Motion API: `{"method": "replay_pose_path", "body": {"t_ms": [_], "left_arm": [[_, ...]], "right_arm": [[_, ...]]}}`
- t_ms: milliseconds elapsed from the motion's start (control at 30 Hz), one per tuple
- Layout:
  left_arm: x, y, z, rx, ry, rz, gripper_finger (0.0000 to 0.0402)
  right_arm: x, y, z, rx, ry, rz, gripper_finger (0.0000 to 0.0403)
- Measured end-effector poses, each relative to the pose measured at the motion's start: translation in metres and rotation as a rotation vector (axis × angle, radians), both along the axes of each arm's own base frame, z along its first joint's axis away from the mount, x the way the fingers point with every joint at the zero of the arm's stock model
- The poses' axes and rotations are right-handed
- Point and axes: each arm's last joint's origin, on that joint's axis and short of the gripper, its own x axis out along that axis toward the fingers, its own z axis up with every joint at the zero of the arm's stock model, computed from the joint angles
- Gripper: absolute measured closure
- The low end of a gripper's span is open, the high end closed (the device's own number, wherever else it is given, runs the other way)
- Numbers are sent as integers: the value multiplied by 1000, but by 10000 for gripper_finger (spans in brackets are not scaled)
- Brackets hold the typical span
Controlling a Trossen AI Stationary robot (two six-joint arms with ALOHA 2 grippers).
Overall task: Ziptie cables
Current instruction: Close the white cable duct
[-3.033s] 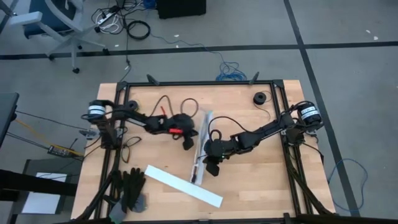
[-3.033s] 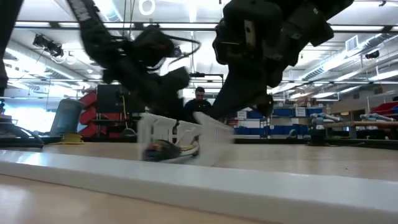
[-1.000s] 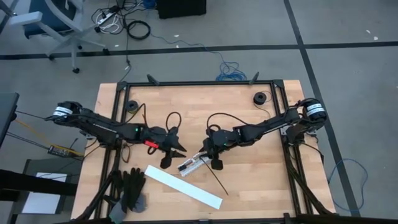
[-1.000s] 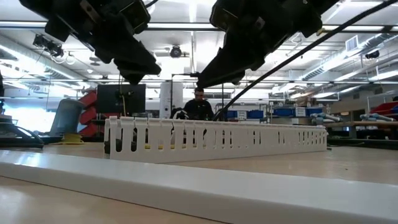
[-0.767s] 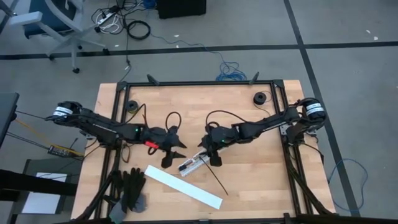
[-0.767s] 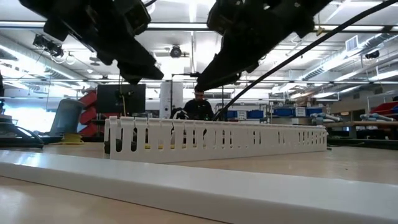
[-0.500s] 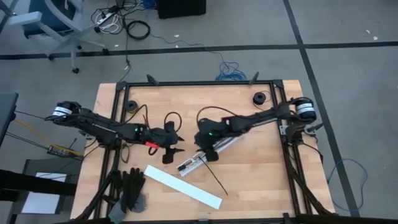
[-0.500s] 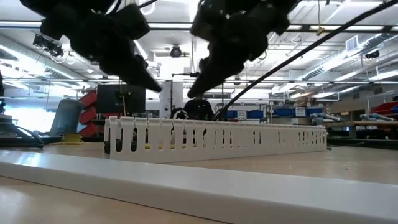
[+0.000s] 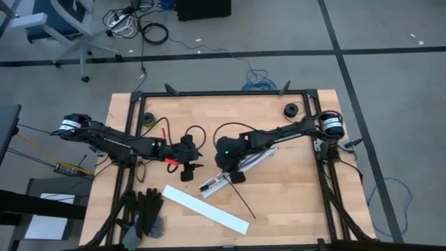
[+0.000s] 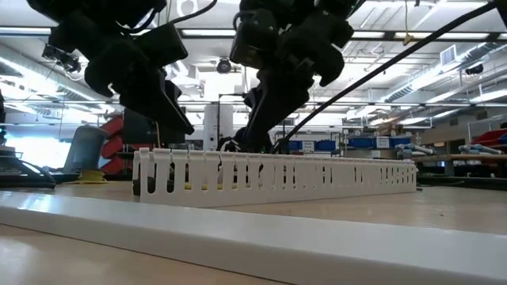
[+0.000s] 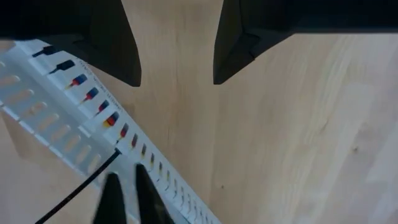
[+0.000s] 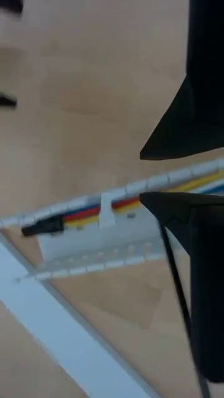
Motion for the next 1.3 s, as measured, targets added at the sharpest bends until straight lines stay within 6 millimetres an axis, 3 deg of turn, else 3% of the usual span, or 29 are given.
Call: {"method": "replay_pose_path", "body": {"t_ms": [167,500,600,767,1033,1300], "left_arm": [[2,0,2,-13,-27,8,225],[3,-1,4,-31,-51,18,225],[3,-1,4,-38,-58,23,225],[4,-1,4,-40,-62,21,225],[5,-1,-1,-13,-29,-28,225],[8,0,-7,-23,-14,-11,225]], "right_arm": [[-3,6,-3,18,45,-5,326],[-3,4,-31,-73,160,-33,327],[-6,-2,-37,-107,218,-67,337],[-16,-18,-39,-139,326,-144,394],[-22,-43,-40,-121,394,-198,401],[-45,-50,-41,-141,473,-122,403]]}}
